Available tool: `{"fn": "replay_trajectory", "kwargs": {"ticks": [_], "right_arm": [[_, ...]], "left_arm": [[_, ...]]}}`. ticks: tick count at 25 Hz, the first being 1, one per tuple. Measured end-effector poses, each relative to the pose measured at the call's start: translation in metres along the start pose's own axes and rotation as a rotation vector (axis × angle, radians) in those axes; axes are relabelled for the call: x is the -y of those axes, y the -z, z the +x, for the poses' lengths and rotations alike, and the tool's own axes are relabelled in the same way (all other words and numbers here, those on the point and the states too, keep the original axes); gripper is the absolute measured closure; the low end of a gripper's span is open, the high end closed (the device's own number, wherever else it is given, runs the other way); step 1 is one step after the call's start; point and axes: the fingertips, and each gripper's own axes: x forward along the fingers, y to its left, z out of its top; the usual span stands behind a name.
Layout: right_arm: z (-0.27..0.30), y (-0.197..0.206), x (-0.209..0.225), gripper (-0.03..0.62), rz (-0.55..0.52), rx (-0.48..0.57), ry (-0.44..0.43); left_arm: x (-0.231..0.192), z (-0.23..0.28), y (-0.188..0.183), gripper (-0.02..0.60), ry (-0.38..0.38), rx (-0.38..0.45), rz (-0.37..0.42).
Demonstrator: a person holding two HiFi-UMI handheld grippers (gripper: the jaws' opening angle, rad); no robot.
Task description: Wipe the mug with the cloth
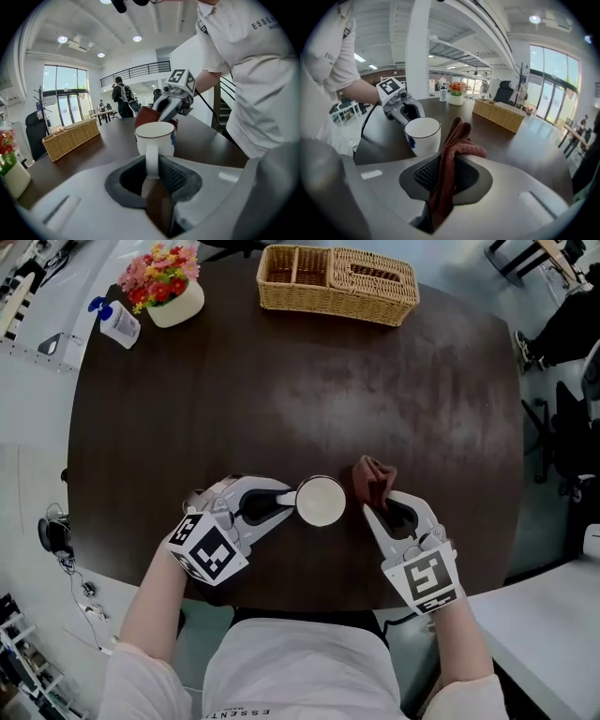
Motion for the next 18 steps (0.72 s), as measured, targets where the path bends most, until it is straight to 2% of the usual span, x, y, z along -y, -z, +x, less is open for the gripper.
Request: {"fn": "replay_trajectory", "kwargs": {"ticks": [3, 7, 9, 14, 18], "right_arm": [[0.019, -0.019, 0.012, 0.511, -0.119, 0.073, -0.122], [0.044, -0.036, 0.007, 0.511, -0.272, 0.100, -0.388], [0.054, -0.041, 0.002, 0.511, -0.315, 0.108, -0.507], [0.070, -0.042, -0.011, 0.511, -0.480, 0.052, -0.759], [0.081, -0.037, -0.023, 0.513, -0.718, -0.020, -0.903]], "left_arm": [[-0.003, 0.002, -0.001, 0.502, 0.033, -0.018, 0.024], [-0.005, 0.002, -0.004, 0.503, 0.060, -0.029, 0.020], [-0.005, 0.002, -0.004, 0.503, 0.061, -0.033, 0.012], [-0.006, 0.004, -0.002, 0.505, 0.072, -0.039, -0.003], [-0.007, 0.004, -0.001, 0.505, 0.088, -0.041, -0.029]]}}
